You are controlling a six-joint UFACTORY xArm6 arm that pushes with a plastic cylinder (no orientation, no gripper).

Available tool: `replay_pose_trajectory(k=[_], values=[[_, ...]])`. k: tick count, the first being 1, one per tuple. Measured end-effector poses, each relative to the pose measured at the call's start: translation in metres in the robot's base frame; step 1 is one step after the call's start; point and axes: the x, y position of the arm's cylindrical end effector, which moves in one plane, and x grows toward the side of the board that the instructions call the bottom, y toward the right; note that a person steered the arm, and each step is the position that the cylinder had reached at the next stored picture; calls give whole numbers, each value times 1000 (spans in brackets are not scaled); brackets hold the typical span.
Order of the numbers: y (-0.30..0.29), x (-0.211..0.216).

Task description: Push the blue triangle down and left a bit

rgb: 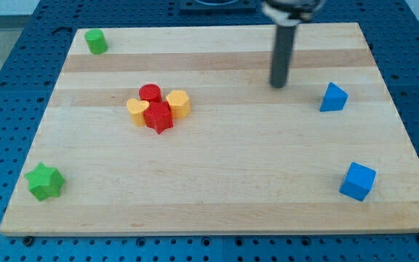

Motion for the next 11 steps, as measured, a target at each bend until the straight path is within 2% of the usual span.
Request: replay_pose_trajectory(k=[1,2,3,5,7,8,9,10,11], values=[[102,2],[153,24],[142,40],[107,38],[59,56],[63,50],[69,10],[61,5],[45,51]])
